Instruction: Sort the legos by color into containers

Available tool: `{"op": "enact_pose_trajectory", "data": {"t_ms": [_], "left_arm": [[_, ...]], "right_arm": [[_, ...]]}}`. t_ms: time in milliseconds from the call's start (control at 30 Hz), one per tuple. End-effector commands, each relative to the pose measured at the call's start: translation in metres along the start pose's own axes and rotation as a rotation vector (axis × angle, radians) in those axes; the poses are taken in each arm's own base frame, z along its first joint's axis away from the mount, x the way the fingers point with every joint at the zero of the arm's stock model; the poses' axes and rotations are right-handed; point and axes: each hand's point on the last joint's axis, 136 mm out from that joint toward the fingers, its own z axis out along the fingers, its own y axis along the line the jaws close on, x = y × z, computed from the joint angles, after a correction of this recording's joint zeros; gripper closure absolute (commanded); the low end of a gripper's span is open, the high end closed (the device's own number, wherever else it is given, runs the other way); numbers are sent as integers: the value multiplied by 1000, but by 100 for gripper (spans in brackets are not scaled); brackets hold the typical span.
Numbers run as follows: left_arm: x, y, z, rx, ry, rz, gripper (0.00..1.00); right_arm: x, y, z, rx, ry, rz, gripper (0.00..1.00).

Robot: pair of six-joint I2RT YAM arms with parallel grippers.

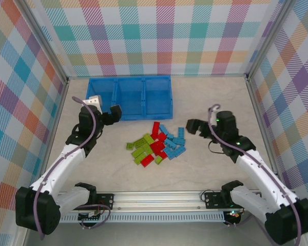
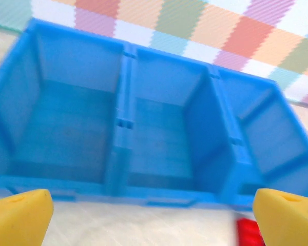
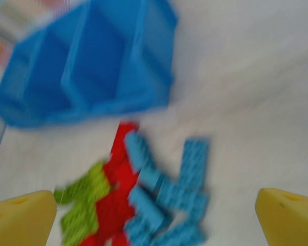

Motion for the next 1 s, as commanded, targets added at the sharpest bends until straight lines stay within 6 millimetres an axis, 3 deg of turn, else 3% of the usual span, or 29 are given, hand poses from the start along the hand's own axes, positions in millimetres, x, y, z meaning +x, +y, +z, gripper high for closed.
{"op": "enact_pose_trajectory", "data": {"t_ms": [0,100,233,433,533,700,967], "left_arm": [[68,-18,-16,-2,308,-76,0],[91,-41,-21,-2,408,-39,0],[124,-19,-30,-143,523,-54,0],[181,-19,-33,-106,706,-71,8],[199,-21,-26,-91,762,-16,14],[214,-11,-11,-162,803,78,36],[225,-7,10,-187,806,127,36]], "right_arm": [[52,35,3,-37,279,49,0],[81,67,10,-75,415,-12,0],[103,86,11,-68,484,-48,0],[116,92,7,-101,493,-26,0],[120,89,8,-90,505,-27,0],[122,88,7,-93,500,-8,0],[126,79,4,-81,485,21,0]]}}
